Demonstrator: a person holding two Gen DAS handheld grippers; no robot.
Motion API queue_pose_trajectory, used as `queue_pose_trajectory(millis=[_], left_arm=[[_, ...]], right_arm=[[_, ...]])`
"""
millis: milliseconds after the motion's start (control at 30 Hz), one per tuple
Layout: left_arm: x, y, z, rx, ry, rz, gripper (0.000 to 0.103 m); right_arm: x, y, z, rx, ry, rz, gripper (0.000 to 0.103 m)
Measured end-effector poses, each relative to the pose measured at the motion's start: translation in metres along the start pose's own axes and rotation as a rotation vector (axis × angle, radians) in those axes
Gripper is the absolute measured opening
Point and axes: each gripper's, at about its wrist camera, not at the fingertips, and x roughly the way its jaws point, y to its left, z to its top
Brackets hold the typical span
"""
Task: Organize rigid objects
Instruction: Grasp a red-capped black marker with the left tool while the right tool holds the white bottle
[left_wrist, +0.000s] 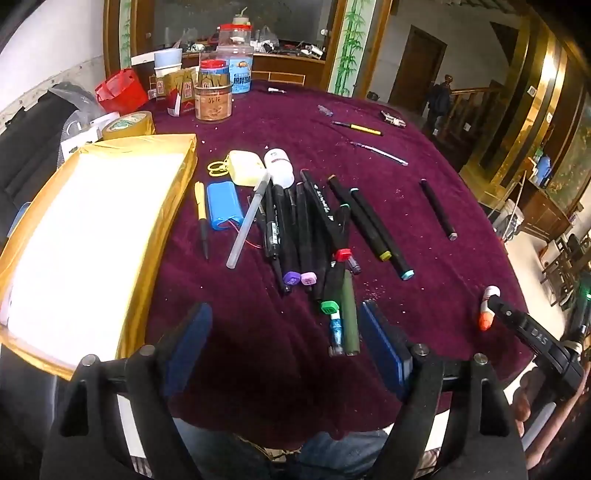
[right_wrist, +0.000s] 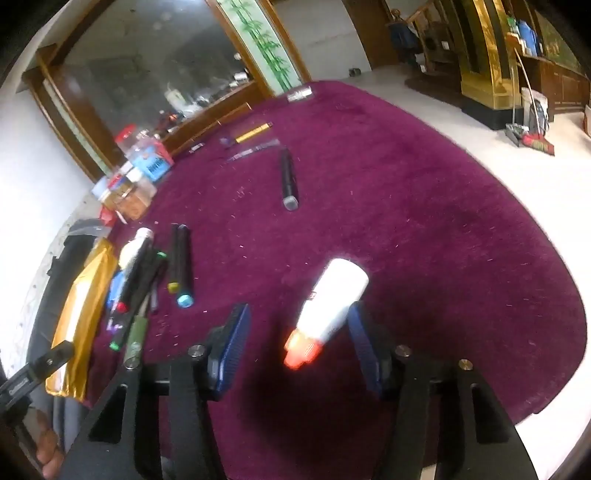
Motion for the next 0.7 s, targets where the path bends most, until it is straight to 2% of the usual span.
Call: queue_pose_trajectory(millis=[100, 133, 267, 400, 600, 700], left_arm=[[0.005, 0.001, 0.007, -0.001, 0.003, 0.001, 0.081], [0.007, 0.001, 0.011, -0.004, 0.0, 0.005, 0.081], [0.012, 0.008, 0.017, -0.004, -0.006, -0.011, 0.081], [0.025, -0.008, 0.034, 0.026, 0.006, -0.013, 0.079], [0.058, -0.028, 0.056, 0.076, 0.069, -0.031, 0.067], [0.083, -0.036, 0.067, 0.119, 0.076, 0.039, 0.056]], right_arm=[[0.017, 0.007, -0.002, -0.007, 0.013, -0.01, 0.035], [0.016, 0.015, -0.006, -0.014, 0.004, -0.024, 0.028], [0.029, 0.041, -0.013, -0.071, 0.024, 0.046, 0.027], [0.037, 0.068, -0.023, -0.145, 0.044, 0.117, 0.026], [0.04, 0.082, -0.034, -0.203, 0.031, 0.094, 0.024], [0.039, 0.085, -0.034, -0.227, 0.014, 0.076, 0.024]])
